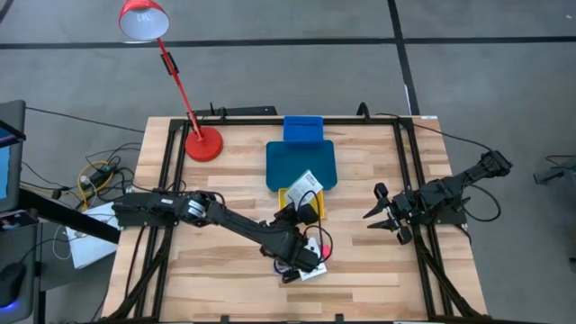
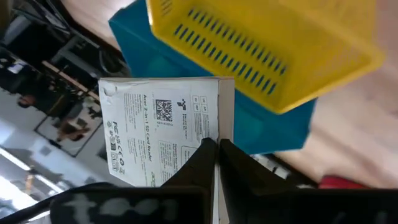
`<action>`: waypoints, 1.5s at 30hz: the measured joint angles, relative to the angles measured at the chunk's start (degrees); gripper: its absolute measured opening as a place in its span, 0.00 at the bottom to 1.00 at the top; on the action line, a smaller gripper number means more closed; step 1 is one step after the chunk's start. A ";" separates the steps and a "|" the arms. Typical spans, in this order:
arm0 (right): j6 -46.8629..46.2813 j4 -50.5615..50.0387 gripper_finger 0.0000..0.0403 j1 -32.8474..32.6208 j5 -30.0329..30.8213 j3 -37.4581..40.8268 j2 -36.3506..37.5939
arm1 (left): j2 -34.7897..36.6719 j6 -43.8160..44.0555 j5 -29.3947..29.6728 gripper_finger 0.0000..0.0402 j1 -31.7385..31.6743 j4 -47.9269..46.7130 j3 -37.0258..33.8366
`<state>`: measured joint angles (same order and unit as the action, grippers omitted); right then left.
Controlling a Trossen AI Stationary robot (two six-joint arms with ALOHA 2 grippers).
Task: Pick and place items into bin
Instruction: Put the right white card reader box into the yellow basket
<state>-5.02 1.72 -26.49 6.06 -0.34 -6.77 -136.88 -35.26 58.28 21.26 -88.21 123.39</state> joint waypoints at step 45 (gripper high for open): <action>0.02 0.00 0.33 0.01 -0.01 0.00 0.01 | -0.02 -8.49 -4.07 0.05 -0.50 -1.01 0.00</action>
<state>-4.99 1.72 -26.48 6.04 -0.34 -6.76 -136.90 -43.75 54.22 20.75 -89.22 123.39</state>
